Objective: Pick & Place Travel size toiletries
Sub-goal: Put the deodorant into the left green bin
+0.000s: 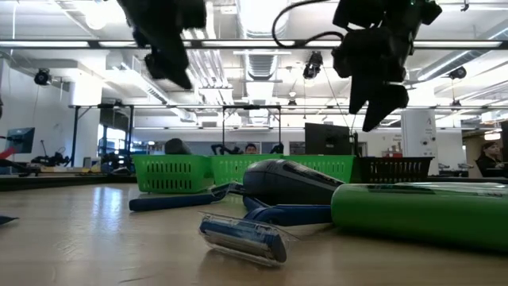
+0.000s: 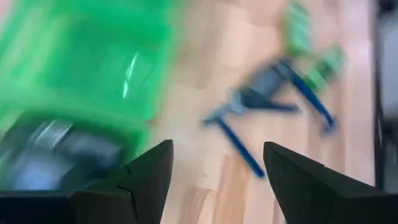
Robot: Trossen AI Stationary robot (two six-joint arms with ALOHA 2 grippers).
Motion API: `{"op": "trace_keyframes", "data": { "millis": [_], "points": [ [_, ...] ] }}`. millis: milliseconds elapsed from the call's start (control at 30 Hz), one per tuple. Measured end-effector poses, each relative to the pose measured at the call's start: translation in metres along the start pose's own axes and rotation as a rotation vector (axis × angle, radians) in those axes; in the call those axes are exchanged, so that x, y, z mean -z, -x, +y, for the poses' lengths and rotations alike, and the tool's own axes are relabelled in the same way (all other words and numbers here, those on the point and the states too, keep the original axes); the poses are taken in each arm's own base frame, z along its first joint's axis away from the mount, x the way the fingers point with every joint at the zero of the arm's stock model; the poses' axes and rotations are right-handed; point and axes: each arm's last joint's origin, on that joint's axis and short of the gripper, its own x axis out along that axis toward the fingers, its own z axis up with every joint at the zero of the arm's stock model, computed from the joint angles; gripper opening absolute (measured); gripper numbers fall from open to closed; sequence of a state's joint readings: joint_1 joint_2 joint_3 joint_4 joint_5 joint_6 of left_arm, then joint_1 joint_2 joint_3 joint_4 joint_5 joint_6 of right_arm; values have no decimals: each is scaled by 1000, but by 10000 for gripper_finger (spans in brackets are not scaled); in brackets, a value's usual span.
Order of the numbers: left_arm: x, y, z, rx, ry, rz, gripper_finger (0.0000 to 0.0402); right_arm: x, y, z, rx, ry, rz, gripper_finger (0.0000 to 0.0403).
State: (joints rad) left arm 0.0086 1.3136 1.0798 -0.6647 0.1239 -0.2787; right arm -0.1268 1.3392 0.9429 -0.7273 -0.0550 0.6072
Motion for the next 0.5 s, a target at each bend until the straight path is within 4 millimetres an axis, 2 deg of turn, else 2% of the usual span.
{"op": "trace_keyframes", "data": {
  "millis": [133, 233, 300, 367, 500],
  "points": [
    [5, -24, -34, -4, -424, 5, 254, 2, -3, 6, 54, -7, 7, 357],
    [11, -47, -47, -71, -697, 48, 255, 2, 2, 9, 76, -47, 2, 359],
    [13, -59, -45, -80, -704, 94, 255, 4, 6, 16, 10, -44, 21, 356],
    [14, -62, -41, -98, -628, 137, 255, 10, 9, 31, -48, -1, 25, 352],
    [21, -48, -40, -106, -491, 168, 251, 42, -2, 70, -53, 203, 25, 343]
  ]
}}
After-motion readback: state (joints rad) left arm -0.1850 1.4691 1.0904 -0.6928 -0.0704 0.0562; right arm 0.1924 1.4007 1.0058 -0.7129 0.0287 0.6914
